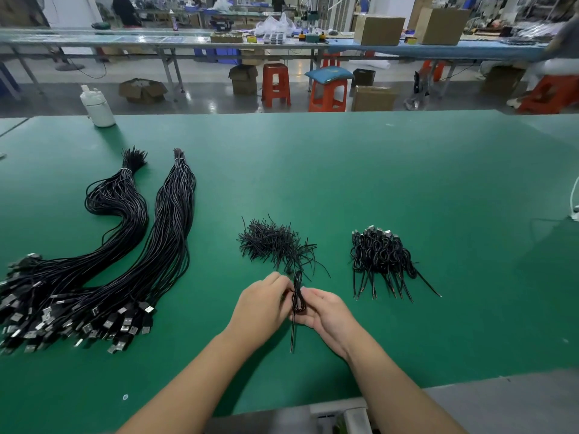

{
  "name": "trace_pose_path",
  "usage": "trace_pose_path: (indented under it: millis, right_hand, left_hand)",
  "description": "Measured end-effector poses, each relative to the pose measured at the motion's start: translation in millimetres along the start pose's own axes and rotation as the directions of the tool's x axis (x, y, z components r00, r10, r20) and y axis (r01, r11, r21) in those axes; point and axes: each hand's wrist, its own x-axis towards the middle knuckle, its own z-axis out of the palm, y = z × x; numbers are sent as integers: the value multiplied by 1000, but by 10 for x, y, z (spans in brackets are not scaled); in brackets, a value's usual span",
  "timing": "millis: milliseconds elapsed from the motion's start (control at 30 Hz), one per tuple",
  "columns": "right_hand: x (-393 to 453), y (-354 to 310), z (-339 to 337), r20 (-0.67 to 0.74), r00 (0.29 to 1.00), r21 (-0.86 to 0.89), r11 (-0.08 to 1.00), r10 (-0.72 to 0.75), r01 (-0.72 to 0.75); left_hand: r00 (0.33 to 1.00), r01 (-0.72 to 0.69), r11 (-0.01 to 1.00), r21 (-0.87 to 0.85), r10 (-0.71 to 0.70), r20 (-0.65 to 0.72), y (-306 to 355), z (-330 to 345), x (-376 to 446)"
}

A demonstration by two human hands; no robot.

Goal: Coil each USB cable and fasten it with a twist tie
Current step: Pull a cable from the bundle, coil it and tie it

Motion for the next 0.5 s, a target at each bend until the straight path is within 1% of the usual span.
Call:
trace_pose_path:
  millis: [100, 233, 400, 500]
  right_hand:
    - [-4, 3, -24, 25, 1000, 20, 1000, 0, 0]
    - [3, 3, -24, 21, 1000, -19, 1000, 9, -9]
    - [2, 9, -24, 22, 1000, -80, 997, 14, -12]
    - [7, 17, -24, 17, 1000, -91, 996, 16, -14]
  left_hand:
    - [998, 56, 998, -41, -55, 16, -24, 2, 0]
    - [991, 127, 991, -53, -125, 42, -61, 46, -12]
    - [988, 145, 987, -64, -142, 53, -57, 72, -32]
    - [991, 127, 990, -65, -123, 59, -55, 71, -44]
